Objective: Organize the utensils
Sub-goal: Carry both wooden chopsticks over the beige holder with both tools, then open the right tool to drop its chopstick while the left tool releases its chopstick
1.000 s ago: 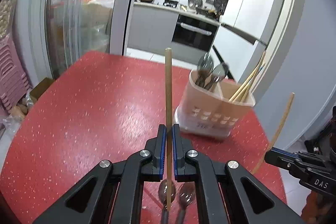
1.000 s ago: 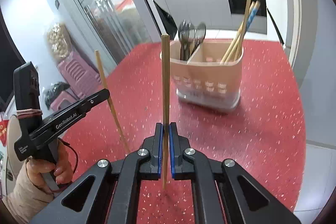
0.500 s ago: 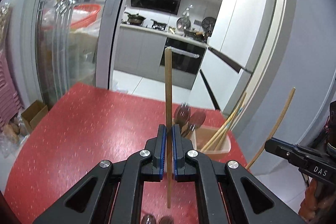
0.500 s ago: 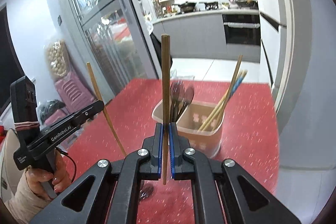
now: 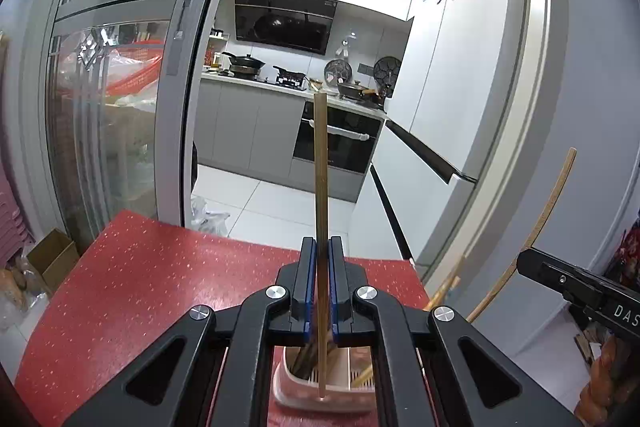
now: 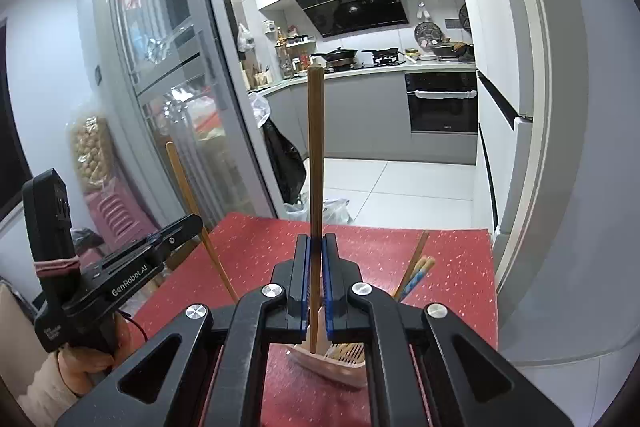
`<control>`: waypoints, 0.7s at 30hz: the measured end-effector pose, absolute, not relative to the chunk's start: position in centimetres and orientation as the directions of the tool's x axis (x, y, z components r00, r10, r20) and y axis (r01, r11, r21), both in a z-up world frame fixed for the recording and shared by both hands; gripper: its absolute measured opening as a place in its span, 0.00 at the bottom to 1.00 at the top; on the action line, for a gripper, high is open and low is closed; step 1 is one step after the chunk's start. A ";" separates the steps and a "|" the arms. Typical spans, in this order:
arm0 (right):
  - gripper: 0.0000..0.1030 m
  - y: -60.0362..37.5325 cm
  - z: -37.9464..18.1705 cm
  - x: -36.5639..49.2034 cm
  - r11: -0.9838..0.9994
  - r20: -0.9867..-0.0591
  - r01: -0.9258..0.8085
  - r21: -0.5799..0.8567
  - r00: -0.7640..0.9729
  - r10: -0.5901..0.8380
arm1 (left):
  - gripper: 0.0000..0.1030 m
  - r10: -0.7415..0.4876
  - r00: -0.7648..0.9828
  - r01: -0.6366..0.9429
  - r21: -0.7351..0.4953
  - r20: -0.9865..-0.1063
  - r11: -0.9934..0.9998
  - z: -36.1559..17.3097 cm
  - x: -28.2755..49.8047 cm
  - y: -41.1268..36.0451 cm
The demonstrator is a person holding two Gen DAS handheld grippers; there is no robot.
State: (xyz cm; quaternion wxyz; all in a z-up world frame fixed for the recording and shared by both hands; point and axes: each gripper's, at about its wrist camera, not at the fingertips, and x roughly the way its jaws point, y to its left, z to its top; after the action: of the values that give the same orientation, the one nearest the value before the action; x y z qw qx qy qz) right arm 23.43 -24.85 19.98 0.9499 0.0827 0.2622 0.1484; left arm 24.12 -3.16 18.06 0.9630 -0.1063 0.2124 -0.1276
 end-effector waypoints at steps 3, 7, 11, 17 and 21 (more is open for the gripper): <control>0.06 -24.9 19.3 24.7 0.946 -0.477 -0.223 0.234 0.822 0.312 | 0.30 -0.276 0.884 0.194 -0.240 -0.378 0.951 17.4 25.2 -4.0; 0.06 -24.8 17.6 26.3 0.948 -0.490 -0.211 0.239 0.817 0.305 | 0.30 -0.268 0.889 0.193 -0.227 -0.371 0.954 16.7 26.4 -4.7; 0.06 -24.9 15.3 27.8 0.943 -0.514 -0.198 0.269 0.798 0.314 | 0.30 -0.268 0.891 0.200 -0.213 -0.366 0.956 15.7 27.3 -5.3; 0.06 -25.2 11.9 29.5 0.937 -0.563 -0.169 0.307 0.761 0.322 | 0.30 -0.262 0.874 0.206 -0.176 -0.410 0.963 13.3 28.3 -6.5; 0.06 -25.4 9.9 30.5 0.933 -0.598 -0.155 0.324 0.730 0.329 | 0.30 -0.263 0.852 0.205 -0.173 -0.454 0.963 11.8 29.0 -6.9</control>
State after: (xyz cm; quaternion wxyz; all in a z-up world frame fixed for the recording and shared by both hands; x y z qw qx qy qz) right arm 30.46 -25.39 9.91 0.9214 0.1271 0.3429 0.1315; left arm 29.04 -6.93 11.76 0.9604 -0.0593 0.2436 -0.1217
